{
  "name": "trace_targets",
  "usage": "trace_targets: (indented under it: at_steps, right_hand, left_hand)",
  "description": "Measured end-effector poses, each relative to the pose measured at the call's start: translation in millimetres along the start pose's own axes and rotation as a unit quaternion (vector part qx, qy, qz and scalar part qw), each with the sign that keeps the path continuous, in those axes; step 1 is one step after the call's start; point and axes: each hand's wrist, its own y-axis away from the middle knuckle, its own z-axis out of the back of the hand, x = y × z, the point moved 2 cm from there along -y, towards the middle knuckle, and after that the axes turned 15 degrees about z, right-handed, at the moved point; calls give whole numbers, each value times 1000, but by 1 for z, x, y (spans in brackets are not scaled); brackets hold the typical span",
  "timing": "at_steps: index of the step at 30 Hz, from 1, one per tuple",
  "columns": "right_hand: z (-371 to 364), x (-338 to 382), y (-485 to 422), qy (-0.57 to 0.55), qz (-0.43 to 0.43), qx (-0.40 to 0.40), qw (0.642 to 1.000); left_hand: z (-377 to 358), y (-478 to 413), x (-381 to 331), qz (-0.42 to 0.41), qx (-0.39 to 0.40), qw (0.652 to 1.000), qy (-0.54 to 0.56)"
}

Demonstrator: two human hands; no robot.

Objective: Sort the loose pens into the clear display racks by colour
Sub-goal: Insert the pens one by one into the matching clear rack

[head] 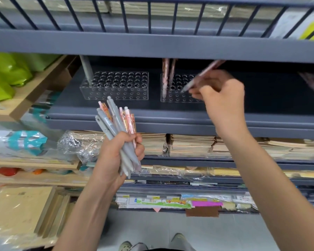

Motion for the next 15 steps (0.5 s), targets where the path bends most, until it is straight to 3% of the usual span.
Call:
trace_targets:
  at_steps: [4, 7, 10, 15]
  right_hand:
    - [-13, -10, -27, 27, 48, -9, 998]
    - [-28, -21, -43, 92, 27, 3, 995]
    - [-39, -25, -54, 261, 43, 34, 964]
    - [-48, -29, -62, 316, 77, 108, 940]
  left_hand:
    - [6, 0, -1, -4, -23, 1000, 19]
    - [10, 1, 0, -1, -25, 999, 19]
    - [11, 4, 1, -8, -16, 1000, 22]
    - [16, 7, 0, -12, -17, 999, 30]
